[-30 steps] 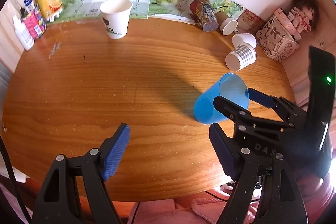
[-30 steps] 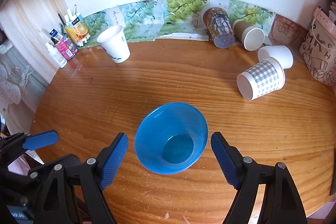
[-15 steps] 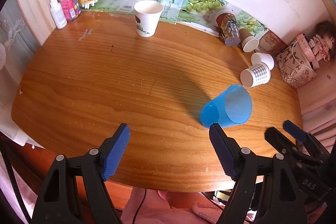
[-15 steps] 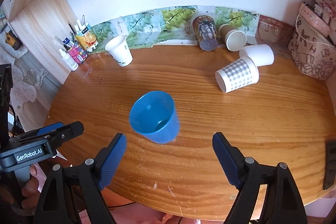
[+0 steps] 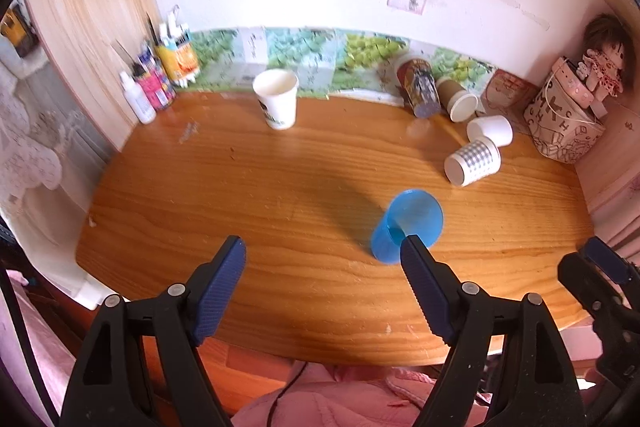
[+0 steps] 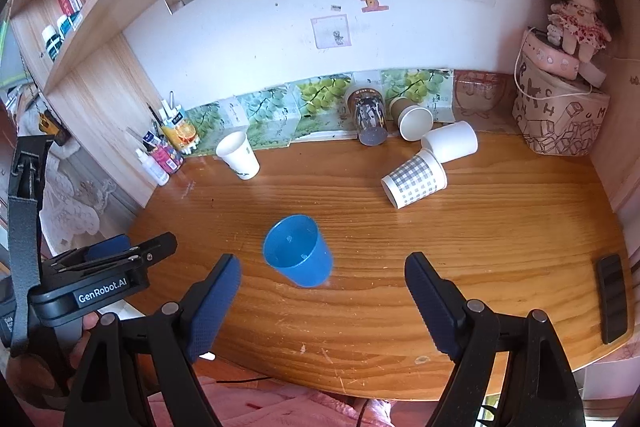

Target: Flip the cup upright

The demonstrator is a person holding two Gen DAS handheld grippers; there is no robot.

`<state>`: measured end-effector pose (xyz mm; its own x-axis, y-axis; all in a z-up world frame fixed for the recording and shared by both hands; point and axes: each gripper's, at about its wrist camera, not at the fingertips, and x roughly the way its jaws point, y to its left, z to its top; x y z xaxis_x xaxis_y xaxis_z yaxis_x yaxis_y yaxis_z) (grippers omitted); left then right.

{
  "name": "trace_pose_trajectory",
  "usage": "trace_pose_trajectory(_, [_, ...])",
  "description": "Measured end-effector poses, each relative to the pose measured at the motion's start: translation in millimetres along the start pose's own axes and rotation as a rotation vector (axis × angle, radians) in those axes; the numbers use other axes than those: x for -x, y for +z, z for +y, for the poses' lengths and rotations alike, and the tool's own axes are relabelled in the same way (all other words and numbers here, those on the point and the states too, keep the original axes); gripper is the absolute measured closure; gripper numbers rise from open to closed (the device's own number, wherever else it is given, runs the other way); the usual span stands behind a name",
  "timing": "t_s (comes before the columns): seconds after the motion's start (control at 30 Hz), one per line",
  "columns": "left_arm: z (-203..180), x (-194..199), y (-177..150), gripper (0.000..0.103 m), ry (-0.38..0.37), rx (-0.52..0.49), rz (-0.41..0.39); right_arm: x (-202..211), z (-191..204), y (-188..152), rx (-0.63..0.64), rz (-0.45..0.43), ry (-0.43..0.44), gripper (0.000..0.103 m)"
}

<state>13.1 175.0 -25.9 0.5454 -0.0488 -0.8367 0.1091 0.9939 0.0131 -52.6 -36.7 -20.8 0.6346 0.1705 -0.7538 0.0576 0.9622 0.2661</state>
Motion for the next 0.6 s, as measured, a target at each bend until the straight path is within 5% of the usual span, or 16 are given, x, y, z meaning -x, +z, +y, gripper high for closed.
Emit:
trace_pose_trajectory(0.03, [0, 4, 0, 0.017, 0.025, -0.005, -0.026, 2, 1, 1, -0.001, -0.007, -0.004, 0.002])
trace_pose_trajectory(0.2, [-4, 18, 1, 0.007, 0.11, -0.029, -0.175, -5, 14, -5, 0.025, -0.026, -0.026, 0.0])
trace_pose_trajectory(0.6, [-6, 4, 11, 0.007, 0.094, -0.034, -0.164, -25, 8, -3, -0.01, 0.016, -0.079, 0.0])
